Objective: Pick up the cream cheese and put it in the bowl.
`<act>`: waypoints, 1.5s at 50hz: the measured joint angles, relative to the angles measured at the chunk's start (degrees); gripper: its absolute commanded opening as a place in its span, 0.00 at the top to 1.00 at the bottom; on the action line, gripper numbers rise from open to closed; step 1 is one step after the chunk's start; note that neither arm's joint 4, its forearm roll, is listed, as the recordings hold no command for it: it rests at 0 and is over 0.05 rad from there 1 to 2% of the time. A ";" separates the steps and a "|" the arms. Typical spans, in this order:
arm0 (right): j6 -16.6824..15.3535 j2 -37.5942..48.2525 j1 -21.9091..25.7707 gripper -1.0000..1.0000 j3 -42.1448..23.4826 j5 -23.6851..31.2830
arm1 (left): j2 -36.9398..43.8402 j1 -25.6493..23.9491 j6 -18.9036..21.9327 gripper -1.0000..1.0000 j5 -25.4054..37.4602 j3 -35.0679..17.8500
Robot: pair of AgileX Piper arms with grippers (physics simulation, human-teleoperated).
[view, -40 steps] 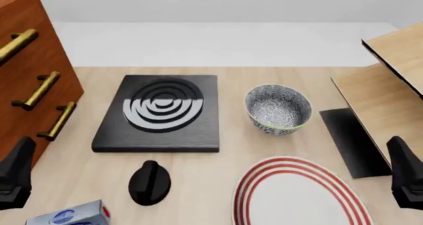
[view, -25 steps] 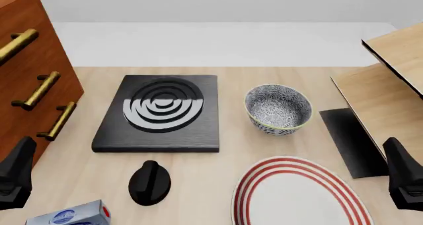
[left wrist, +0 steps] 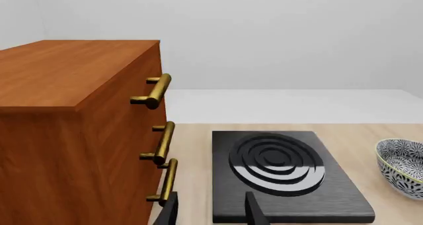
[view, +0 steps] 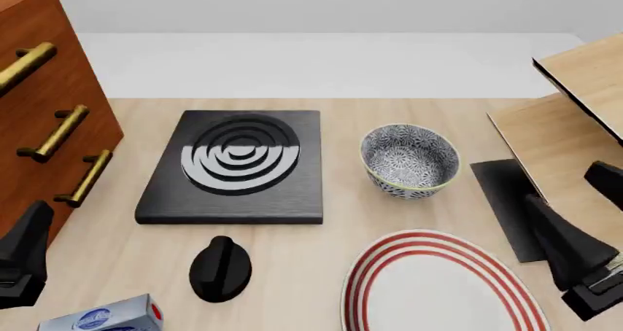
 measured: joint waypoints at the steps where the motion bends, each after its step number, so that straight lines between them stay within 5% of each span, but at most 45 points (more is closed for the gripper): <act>1: -0.31 0.93 1.12 0.00 -0.33 -0.21 | 0.00 0.00 0.00 0.00 0.00 0.00; 33: -6.54 37.79 31.85 0.00 -10.19 -12.42 | 0.00 0.00 0.00 0.00 0.00 0.00; 75: -9.54 70.94 46.00 0.00 -29.89 -15.73 | 0.00 0.00 0.00 0.00 0.00 0.00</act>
